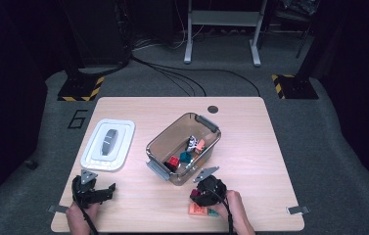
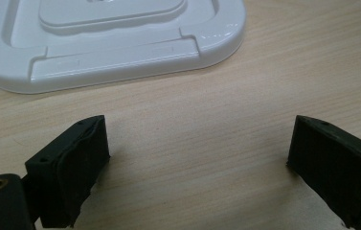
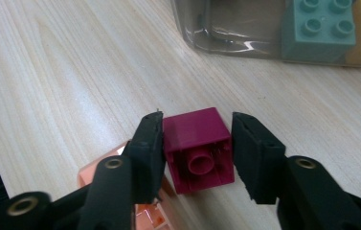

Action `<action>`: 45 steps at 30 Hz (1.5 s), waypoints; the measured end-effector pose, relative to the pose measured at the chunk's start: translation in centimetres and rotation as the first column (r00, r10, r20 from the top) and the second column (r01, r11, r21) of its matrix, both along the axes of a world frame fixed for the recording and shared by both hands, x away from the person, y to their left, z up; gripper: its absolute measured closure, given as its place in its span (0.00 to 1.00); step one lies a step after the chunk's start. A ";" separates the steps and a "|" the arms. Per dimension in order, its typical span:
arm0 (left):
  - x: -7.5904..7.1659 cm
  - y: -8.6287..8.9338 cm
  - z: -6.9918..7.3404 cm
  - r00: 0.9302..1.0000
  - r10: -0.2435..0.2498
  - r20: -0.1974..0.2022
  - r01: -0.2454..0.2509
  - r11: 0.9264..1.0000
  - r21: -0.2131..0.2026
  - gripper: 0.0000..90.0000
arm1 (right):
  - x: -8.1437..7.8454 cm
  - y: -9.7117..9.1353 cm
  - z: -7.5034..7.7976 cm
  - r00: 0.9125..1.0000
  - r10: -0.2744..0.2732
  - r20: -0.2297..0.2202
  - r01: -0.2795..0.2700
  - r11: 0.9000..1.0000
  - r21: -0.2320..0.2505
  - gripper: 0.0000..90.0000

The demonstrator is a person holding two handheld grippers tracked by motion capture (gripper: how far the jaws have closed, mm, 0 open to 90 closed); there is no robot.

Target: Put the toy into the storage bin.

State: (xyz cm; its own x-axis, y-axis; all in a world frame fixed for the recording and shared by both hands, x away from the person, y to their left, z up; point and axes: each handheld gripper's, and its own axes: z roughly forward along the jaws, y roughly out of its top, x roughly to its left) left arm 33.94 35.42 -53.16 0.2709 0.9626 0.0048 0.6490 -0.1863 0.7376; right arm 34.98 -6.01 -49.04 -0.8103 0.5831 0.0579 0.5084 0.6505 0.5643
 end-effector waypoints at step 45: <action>0.0 0.0 0.0 1.000 0.000 -0.001 0.000 1.000 -0.003 0.07 | 1.6 -6.1 2.3 0.969 -0.238 0.064 0.229 0.966 0.119 0.65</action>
State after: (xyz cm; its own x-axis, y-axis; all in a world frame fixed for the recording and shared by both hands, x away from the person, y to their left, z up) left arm 33.95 35.43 -53.17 0.2713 0.9625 0.0016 0.6499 -0.1844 0.7373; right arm 36.55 -12.16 -46.76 -0.6569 0.7503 0.0749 0.5909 0.4506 0.6691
